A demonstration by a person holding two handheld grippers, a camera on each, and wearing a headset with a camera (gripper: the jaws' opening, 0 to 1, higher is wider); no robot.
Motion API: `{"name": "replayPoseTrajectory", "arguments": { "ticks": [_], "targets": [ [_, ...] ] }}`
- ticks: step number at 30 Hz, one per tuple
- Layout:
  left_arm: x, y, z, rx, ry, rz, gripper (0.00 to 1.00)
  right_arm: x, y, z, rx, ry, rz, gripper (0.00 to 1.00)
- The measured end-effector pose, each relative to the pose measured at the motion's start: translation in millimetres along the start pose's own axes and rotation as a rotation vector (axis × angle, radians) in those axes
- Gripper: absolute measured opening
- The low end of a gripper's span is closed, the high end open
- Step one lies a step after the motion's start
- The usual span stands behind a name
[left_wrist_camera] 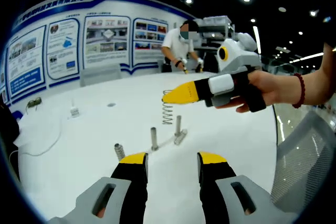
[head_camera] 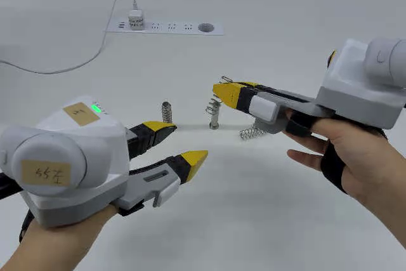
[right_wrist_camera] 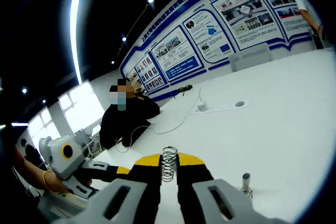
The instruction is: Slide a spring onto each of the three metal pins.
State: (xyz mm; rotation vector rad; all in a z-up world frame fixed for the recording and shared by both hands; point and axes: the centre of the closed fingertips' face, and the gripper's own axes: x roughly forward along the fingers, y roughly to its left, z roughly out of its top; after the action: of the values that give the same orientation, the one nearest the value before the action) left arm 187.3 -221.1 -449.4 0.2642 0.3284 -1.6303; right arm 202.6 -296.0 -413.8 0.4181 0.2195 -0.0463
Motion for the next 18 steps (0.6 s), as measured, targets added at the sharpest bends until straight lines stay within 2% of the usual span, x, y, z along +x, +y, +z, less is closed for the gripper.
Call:
{"name": "replayPoseTrajectory", "arguments": {
  "ticks": [4,5,7,15,18],
  "targets": [
    [-1.6,-0.5,2.3,0.0,-0.015,-0.001,0.45,5.6,-5.9,1.0,-0.09,0.012,-0.023,0.11],
    [-2.4,0.3,2.8,0.002,-0.015,0.003,0.47,7.1,-8.1,0.6,-0.134,0.017,-0.033,0.11],
    [-3.9,1.7,2.6,0.004,-0.01,0.01,0.48,10.6,-10.1,-0.8,-0.168,0.021,-0.039,0.11],
    [-8.8,5.2,-4.3,0.001,0.017,0.026,0.54,20.1,-23.8,-1.3,-0.254,0.02,-0.075,0.11],
    [-9.6,4.9,-7.9,-0.007,0.027,0.027,0.56,23.7,-28.5,-2.6,-0.248,0.022,-0.082,0.11]
  ]
}}
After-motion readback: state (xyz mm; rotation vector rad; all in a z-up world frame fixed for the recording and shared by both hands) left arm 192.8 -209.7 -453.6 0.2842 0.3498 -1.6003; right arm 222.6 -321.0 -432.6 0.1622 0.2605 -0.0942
